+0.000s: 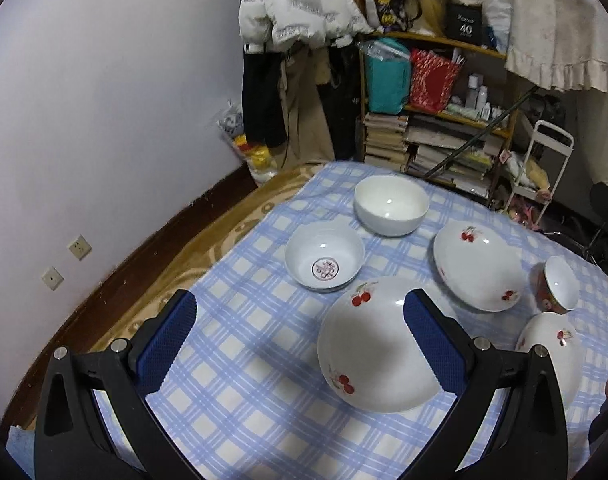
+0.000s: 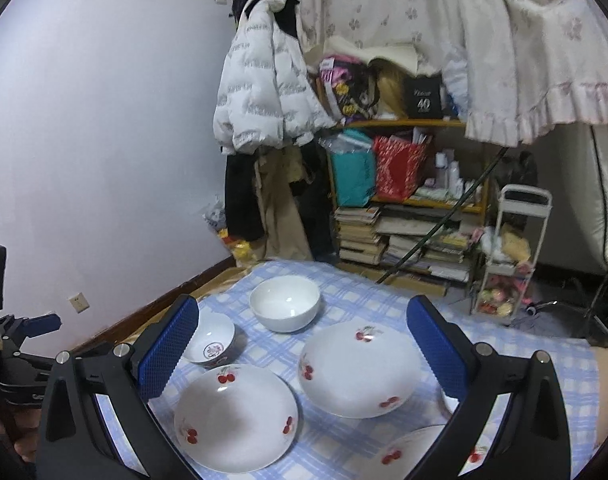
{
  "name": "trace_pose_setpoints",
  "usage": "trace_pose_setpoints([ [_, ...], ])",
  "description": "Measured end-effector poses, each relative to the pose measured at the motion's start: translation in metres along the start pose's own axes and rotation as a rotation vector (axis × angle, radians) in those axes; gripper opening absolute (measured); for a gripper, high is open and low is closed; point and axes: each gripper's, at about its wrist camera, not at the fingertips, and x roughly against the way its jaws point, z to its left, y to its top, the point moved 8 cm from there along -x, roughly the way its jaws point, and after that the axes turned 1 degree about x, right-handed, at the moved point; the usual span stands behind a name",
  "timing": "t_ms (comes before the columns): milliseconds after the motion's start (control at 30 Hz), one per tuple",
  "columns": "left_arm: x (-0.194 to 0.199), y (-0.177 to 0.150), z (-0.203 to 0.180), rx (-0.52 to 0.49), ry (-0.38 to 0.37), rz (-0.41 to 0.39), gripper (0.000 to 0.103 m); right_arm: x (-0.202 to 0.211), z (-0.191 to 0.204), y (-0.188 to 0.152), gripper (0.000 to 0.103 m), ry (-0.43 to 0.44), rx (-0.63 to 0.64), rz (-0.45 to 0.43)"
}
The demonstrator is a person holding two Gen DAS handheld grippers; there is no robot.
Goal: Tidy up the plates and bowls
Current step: 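Grasp a cherry plate rim with the left tool while the right tool grasps another plate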
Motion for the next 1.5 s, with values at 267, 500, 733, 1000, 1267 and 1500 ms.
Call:
trace_pose_setpoints([
  [267, -0.055, -0.022, 0.002, 0.025, 0.013, 0.109, 0.102, -0.047, 0.005, -0.036, 0.098, -0.036, 0.062, 0.103],
  [500, -0.085, -0.034, 0.004, 0.014, 0.030, 0.163, 0.102, -0.082, 0.009, -0.062, 0.098, -0.048, 0.114, 0.184],
  [733, -0.116, -0.048, 0.007, 0.024, 0.038, 0.244, 0.102, -0.113, 0.007, -0.094, 0.090, -0.013, 0.108, 0.287],
  [1000, -0.140, -0.071, 0.000, -0.008, 0.053, 0.337, 0.102, -0.134, 0.015, -0.127, 0.056, 0.076, 0.091, 0.407],
  [1267, -0.151, -0.082, -0.002, 0.003, 0.033, 0.379, 0.102, -0.144, 0.022, -0.151, 0.035, 0.112, 0.101, 0.481],
  [1500, -0.161, -0.092, -0.004, 0.021, 0.004, 0.419, 0.101, -0.150, 0.020, -0.163, 0.026, 0.119, 0.093, 0.517],
])
